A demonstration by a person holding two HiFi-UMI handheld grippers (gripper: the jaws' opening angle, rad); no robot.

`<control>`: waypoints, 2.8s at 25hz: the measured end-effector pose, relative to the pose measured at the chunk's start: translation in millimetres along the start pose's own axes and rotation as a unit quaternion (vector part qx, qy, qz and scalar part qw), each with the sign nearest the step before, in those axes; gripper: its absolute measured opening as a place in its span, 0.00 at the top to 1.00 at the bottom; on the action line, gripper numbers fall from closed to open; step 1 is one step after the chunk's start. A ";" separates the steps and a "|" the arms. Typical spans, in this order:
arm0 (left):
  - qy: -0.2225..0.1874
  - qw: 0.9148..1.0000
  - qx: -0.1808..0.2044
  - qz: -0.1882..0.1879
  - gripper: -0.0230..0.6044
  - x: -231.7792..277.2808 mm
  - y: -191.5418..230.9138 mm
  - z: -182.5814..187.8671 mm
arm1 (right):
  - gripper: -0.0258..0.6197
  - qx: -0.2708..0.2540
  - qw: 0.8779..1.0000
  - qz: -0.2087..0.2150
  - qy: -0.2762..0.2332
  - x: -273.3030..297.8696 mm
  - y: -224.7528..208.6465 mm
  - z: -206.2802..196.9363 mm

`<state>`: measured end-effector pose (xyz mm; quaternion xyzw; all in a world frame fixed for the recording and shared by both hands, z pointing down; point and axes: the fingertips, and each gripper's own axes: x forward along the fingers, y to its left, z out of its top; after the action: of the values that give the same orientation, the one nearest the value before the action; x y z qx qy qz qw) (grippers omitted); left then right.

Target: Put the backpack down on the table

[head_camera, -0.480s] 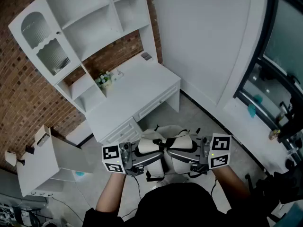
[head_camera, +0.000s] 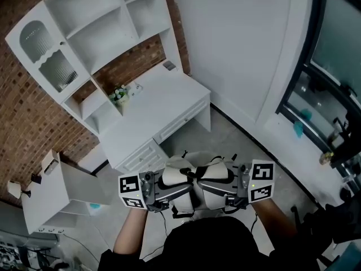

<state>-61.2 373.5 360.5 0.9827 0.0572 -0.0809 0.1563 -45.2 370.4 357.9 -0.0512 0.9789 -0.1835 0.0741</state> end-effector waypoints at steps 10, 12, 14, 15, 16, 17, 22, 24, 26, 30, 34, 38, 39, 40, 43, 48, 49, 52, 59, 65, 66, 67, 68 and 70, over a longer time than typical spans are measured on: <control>-0.006 0.999 0.010 0.030 0.86 68.6 7.2 -15.6 | 0.89 -0.018 0.999 0.028 0.004 -69.5 -2.7 4.9; -0.010 0.999 0.013 0.033 0.86 75.4 12.7 -17.8 | 0.89 -0.022 0.999 0.028 0.005 -76.9 -8.5 5.7; -0.015 0.999 0.011 0.038 0.86 82.0 19.4 -19.4 | 0.89 -0.024 0.999 0.024 0.003 -83.4 -14.9 6.8; -0.017 0.999 0.009 0.039 0.86 84.7 22.5 -20.1 | 0.89 -0.024 0.999 0.022 0.001 -86.3 -17.7 7.3; -0.018 0.999 0.007 0.038 0.86 87.2 25.6 -20.8 | 0.89 -0.023 1.000 0.019 -0.001 -89.0 -20.6 7.8; -0.019 0.999 0.005 0.035 0.86 89.5 29.1 -21.3 | 0.89 -0.023 1.000 0.017 -0.002 -91.7 -23.8 8.3; -0.022 1.000 -0.002 0.019 0.86 96.3 49.3 -20.8 | 0.89 -0.021 1.000 0.002 -0.006 -99.5 -44.8 13.4; -0.019 1.000 -0.005 0.011 0.86 94.6 58.3 -18.7 | 0.89 -0.017 1.000 -0.006 -0.010 -97.8 -54.6 16.1; -0.018 1.000 -0.007 0.004 0.86 93.4 68.7 -15.9 | 0.89 -0.012 1.000 -0.014 -0.011 -96.5 -65.6 19.1; -0.017 1.000 -0.009 -0.006 0.86 89.2 93.7 -8.2 | 0.89 -0.007 1.000 -0.023 -0.008 -91.4 -89.5 27.5; -0.013 1.000 -0.009 -0.017 0.86 80.0 122.3 2.1 | 0.89 -0.010 0.999 -0.032 -0.007 -80.7 -118.4 36.9; -0.011 1.000 -0.002 -0.019 0.86 68.8 154.0 17.0 | 0.89 -0.010 0.999 -0.038 -0.009 -66.9 -149.7 50.4; -0.009 1.000 -0.001 -0.019 0.86 66.1 162.1 21.1 | 0.89 -0.010 0.999 -0.038 -0.010 -63.5 -157.7 53.9; -0.008 1.000 0.000 -0.018 0.86 63.1 170.2 25.5 | 0.89 -0.010 0.999 -0.038 -0.010 -59.6 -165.8 57.6; -0.005 1.000 0.002 -0.018 0.86 50.6 191.7 39.4 | 0.89 -0.009 0.999 -0.038 -0.007 -44.4 -187.9 68.3; -0.004 1.000 0.005 -0.019 0.86 27.2 225.4 60.3 | 0.89 -0.006 0.999 -0.043 -0.008 -17.6 -222.1 83.3; -0.004 1.000 0.005 -0.020 0.86 22.6 232.3 64.2 | 0.89 -0.006 0.999 -0.043 -0.008 -12.4 -228.7 86.2; -0.005 1.000 0.002 -0.024 0.86 6.6 249.6 76.7 | 0.89 -0.007 0.999 -0.044 -0.008 5.5 -245.5 94.4; -0.012 0.999 0.005 -0.038 0.86 -31.2 279.5 99.1 | 0.89 -0.013 0.998 -0.058 -0.014 46.3 -278.0 107.8; -0.016 0.999 0.004 -0.030 0.86 -54.8 296.1 101.0 | 0.89 -0.002 0.998 -0.063 -0.016 68.1 -297.6 102.2; -0.016 0.999 0.003 -0.028 0.86 -57.0 298.0 100.9 | 0.89 0.000 0.998 -0.061 -0.015 70.1 -299.5 101.8; -0.015 1.000 0.004 -0.026 0.86 -58.9 300.4 101.3 | 0.89 0.001 0.998 -0.059 -0.014 71.8 -301.9 102.1; -0.014 1.000 0.005 -0.024 0.86 -60.8 303.2 102.4 | 0.89 0.001 0.998 -0.057 -0.014 73.8 -304.7 103.0; -0.017 1.000 0.005 -0.018 0.86 -65.0 309.3 105.5 | 0.89 0.000 0.998 -0.054 -0.013 78.7 -311.1 105.1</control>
<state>-97.2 42.3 365.2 0.9808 0.0718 -0.1004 0.1513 -82.7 34.9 365.2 -0.1060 0.9737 -0.1862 0.0769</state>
